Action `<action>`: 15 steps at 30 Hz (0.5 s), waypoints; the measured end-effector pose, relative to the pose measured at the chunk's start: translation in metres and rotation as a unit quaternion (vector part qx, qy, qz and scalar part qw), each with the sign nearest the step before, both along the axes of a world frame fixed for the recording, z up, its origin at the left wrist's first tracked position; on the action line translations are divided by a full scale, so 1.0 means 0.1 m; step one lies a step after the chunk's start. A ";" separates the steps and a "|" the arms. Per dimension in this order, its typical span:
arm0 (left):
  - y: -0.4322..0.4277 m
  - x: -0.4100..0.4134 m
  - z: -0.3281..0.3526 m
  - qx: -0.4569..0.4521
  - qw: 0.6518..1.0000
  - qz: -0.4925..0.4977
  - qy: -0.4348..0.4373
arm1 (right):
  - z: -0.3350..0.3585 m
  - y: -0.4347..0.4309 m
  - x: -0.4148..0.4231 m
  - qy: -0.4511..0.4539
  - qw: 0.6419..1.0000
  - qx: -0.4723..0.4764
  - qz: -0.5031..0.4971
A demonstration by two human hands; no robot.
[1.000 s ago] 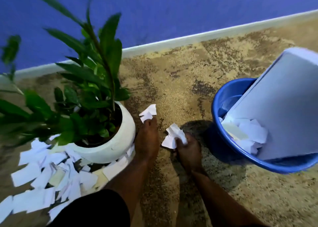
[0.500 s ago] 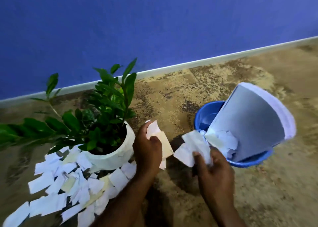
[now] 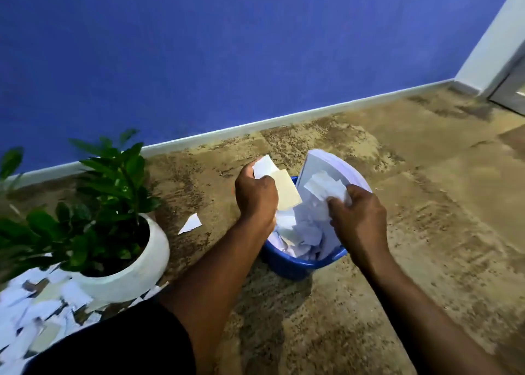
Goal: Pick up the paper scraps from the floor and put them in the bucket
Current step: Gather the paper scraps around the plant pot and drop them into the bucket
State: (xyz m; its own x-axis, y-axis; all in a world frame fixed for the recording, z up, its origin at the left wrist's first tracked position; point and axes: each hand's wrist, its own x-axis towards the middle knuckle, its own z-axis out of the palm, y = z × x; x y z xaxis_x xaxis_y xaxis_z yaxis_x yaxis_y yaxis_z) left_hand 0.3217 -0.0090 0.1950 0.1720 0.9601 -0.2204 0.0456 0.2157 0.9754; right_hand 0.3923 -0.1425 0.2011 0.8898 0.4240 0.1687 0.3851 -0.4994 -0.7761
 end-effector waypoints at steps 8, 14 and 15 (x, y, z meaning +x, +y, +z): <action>0.00 0.09 -0.16 -0.002 1.000 -0.009 0.000 | 0.10 0.01 0.01 -0.005 1.000 0.019 -0.010; -0.04 0.10 -0.29 -0.005 0.999 -0.028 -0.025 | 0.11 0.07 0.00 -0.074 0.996 -0.038 -0.012; -0.04 0.11 -0.31 -0.004 0.999 -0.036 -0.022 | 0.10 0.09 -0.01 -0.077 0.996 -0.043 -0.012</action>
State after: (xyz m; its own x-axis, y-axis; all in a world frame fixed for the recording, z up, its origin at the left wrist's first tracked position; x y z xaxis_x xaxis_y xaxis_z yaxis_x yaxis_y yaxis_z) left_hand 0.3326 -0.0130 0.1642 0.2507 0.9429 -0.2192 0.0182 0.2218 0.9749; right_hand 0.3918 -0.1336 0.2109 0.8660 0.4224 0.2675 0.4835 -0.5715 -0.6630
